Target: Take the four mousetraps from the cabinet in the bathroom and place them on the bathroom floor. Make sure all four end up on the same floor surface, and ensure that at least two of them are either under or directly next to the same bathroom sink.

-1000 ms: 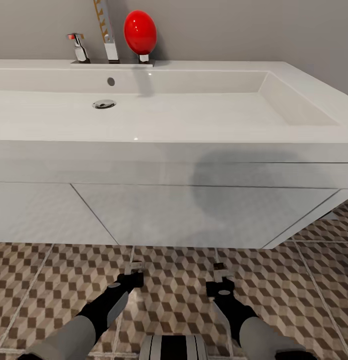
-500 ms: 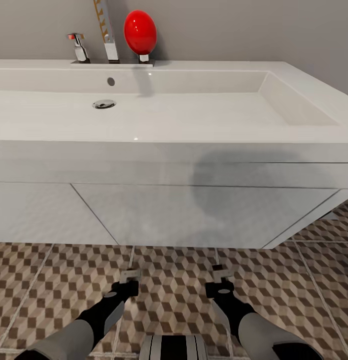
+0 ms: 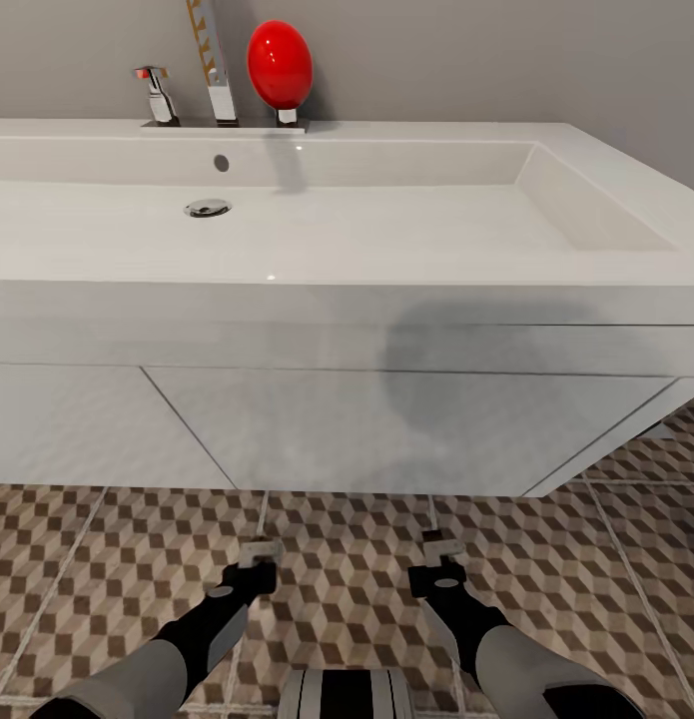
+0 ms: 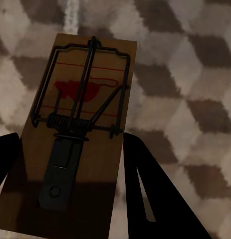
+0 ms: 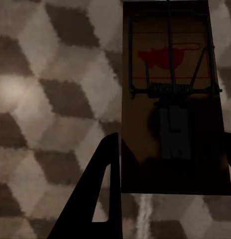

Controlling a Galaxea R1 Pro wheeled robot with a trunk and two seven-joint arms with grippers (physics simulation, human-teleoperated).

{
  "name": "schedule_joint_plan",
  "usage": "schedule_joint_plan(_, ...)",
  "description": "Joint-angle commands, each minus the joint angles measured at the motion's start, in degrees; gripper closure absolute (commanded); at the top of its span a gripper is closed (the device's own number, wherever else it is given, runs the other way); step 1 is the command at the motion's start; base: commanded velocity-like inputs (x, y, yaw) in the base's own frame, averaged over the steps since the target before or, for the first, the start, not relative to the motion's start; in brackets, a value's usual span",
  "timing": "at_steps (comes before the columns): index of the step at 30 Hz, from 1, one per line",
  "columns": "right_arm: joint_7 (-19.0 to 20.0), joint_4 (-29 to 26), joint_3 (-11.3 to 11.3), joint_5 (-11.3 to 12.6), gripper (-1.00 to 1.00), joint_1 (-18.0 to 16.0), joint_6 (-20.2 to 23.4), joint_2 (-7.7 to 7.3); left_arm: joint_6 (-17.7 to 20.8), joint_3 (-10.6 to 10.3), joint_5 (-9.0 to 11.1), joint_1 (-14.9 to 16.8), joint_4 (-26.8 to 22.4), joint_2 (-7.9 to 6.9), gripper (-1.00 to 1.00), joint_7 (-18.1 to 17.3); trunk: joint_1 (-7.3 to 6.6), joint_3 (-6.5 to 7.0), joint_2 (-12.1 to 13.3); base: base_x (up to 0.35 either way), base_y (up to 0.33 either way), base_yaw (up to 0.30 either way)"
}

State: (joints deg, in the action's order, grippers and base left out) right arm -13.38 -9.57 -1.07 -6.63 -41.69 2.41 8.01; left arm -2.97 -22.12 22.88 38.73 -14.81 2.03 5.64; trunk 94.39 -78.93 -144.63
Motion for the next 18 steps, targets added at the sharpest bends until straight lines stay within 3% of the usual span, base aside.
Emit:
schedule_joint_plan(1, -0.1, 0.0, -0.1, -0.5, 1.00, 0.0, 0.2, 0.04, -0.3, -1.1, 0.2, 0.0, 0.0, -0.02, 1.00, 0.5, -0.01, -0.03, 0.0, 0.000, 0.000, 0.000)
schedule_joint_plan(7, 1.3, 0.0, -0.2, -1.2, 1.00, 0.0, 0.2, 0.07, -0.5, -3.3, 0.3, 0.0, 0.0, -0.01, 1.00, 0.5, -0.01, -0.03, 0.0, 0.000, 0.000, 0.000)
schedule_joint_plan(18, 2.7, 0.0, -0.2, -1.4, 1.00, 0.0, 0.0, 0.04, -0.6, -3.8, 0.3, 0.0, -0.1, -0.05, 1.00, 0.5, -0.01, -0.03, 0.0, 0.000, 0.000, 0.000)
